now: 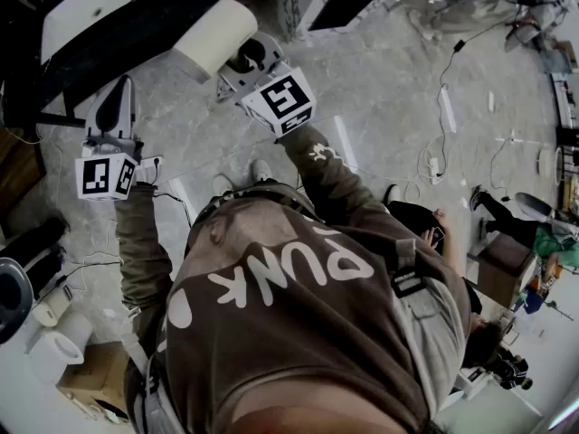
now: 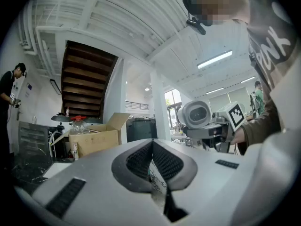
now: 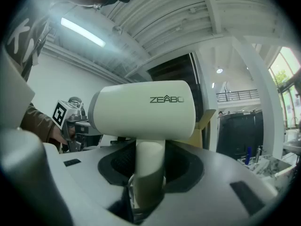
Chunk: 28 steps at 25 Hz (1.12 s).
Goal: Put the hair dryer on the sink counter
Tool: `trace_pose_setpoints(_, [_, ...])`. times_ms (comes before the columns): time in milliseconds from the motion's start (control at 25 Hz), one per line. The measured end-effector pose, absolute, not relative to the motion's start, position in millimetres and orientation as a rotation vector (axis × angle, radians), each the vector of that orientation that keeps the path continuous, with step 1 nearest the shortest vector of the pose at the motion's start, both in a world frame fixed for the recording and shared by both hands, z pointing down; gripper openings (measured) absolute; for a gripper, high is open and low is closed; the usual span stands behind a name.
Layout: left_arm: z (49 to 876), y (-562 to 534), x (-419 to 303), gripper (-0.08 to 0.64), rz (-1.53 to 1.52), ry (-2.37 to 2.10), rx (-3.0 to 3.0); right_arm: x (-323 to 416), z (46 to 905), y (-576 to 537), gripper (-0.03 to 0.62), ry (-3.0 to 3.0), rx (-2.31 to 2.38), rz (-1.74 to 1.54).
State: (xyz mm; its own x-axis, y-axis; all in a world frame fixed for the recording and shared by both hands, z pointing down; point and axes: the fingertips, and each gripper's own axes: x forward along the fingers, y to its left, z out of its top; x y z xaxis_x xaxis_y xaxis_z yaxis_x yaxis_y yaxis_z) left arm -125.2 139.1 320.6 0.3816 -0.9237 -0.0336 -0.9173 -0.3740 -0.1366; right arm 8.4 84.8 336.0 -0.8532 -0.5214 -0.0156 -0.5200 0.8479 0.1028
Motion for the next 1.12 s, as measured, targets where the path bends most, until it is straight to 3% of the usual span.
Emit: trace_pose_setpoints(1120, [315.1, 122.0, -73.3, -0.003, -0.124, 1.704, -2.444, 56.1, 334.1, 67.5, 0.153, -3.072, 0.793, -0.136])
